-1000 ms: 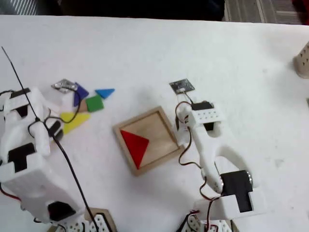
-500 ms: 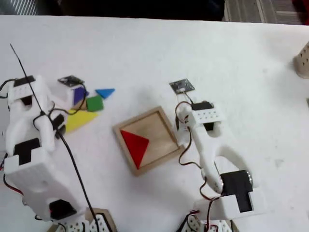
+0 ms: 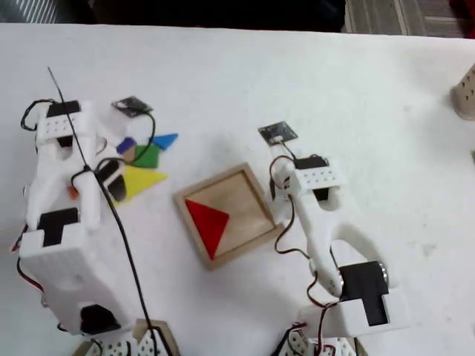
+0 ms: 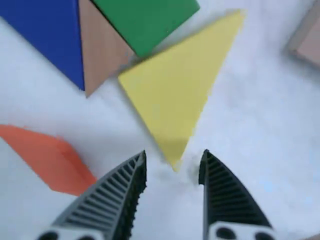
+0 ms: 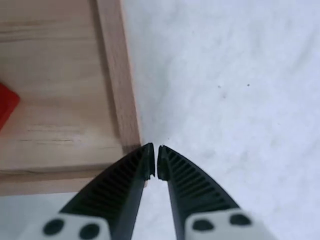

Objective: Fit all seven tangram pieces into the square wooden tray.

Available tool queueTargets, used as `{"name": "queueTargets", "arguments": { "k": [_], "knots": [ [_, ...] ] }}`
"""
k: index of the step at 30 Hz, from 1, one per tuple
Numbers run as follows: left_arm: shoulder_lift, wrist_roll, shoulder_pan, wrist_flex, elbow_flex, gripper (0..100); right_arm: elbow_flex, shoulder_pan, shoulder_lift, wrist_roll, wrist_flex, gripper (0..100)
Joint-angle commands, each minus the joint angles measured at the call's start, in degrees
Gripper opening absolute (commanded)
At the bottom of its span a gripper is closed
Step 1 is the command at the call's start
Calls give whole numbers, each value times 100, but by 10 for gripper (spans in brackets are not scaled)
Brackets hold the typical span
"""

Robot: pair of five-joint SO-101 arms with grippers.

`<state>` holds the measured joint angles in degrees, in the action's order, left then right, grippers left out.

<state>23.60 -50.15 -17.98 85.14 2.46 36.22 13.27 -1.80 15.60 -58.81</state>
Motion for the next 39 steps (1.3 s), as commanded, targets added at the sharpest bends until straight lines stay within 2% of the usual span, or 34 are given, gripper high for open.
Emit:
{"name": "queueTargets", "arguments": {
  "k": [1, 4, 8, 17, 20, 24, 37, 39],
  "knots": [
    [-31, 132, 189, -501, 18, 191, -26, -57, -75, 88, 66, 19],
    [-31, 264, 251, -1037, -246, 199, -26, -40, -57, 88, 66, 19],
    [-31, 264, 356, -1582, -589, 260, -26, -22, -40, 97, 66, 19],
    [-22, 299, 365, -2004, -818, 263, -26, -31, -40, 97, 66, 19],
    [-22, 299, 400, -2347, -1002, 210, -26, -48, -40, 97, 66, 19],
    [-13, 299, 497, -2382, -1055, 122, -26, -48, -48, 97, 66, 19],
    [-84, 510, 497, -2286, -1169, 24, -26, -48, -75, 97, 66, 19],
    [-92, 519, 497, -2031, -1099, 23, -26, -57, -84, 97, 66, 19]
  ]
}}
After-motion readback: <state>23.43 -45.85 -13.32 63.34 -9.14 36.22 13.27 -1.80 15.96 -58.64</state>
